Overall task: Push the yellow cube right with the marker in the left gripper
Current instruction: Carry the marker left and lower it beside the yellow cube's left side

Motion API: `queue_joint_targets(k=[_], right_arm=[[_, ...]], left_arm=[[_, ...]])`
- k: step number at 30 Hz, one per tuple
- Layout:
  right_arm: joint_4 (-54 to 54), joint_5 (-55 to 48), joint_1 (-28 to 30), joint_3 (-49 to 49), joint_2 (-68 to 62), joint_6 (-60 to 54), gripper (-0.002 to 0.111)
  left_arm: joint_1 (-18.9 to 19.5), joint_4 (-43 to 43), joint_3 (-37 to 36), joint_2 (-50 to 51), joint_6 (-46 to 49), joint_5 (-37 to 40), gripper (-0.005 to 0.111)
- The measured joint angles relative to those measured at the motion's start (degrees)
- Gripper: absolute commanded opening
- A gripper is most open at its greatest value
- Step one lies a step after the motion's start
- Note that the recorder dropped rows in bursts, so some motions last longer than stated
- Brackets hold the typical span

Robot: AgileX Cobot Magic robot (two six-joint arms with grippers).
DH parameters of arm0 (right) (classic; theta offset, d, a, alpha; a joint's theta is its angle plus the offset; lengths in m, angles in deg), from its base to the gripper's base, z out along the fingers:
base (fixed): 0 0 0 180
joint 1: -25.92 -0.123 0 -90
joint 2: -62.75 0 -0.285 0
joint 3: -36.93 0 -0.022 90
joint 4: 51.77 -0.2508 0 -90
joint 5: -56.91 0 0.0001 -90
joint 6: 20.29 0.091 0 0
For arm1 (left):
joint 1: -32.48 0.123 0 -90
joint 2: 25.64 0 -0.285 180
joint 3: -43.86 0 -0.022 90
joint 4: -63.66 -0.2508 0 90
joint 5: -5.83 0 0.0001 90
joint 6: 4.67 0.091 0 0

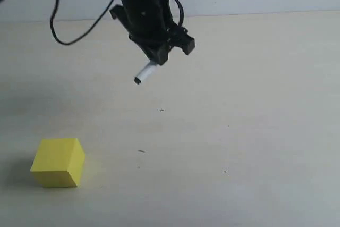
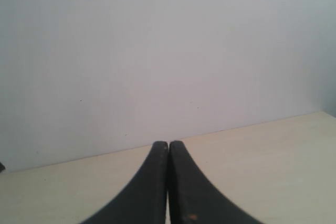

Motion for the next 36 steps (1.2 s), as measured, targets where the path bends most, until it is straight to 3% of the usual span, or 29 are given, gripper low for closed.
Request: queue_joint_targets(k=[4,8,11,14,16,19,24,30,36], right_arm=[[0.0,0.0,0.0,0.0,0.0,0.0,0.0],[0.0,0.0,0.0,0.0,0.0,0.0,0.0],[0.0,0.0,0.0,0.0,0.0,0.0,0.0],[0.0,0.0,0.0,0.0,0.0,0.0,0.0],[0.0,0.0,0.0,0.0,0.0,0.0,0.0],[0.0,0.0,0.0,0.0,0.0,0.0,0.0],[0.0,0.0,0.0,0.0,0.0,0.0,0.0],[0.0,0.0,0.0,0.0,0.0,0.0,0.0],[0.0,0.0,0.0,0.0,0.0,0.0,0.0]], left_arm=[[0.0,-2.0,-2.4,-8.8,13.6,0.5,0.0],[3.1,-2.6,-12.7,-18.9,23.2,0.7,0.0],[5.4,-4.2,-20.1,-24.2,26.5,1.0,0.0],[7.3,-13.0,-27.8,-28.4,28.4,1.0,0.0],[8.3,-18.4,-30.6,-29.1,28.4,1.1,0.0],[9.3,-19.9,-31.5,-29.1,29.6,1.1,0.0],[14.2,-19.1,-33.6,-30.0,35.9,0.8,0.0],[27.3,-7.1,-42.6,-34.7,59.6,0.5,0.0],[29.4,-7.6,-50.6,-33.1,64.4,-5.9,0.0]])
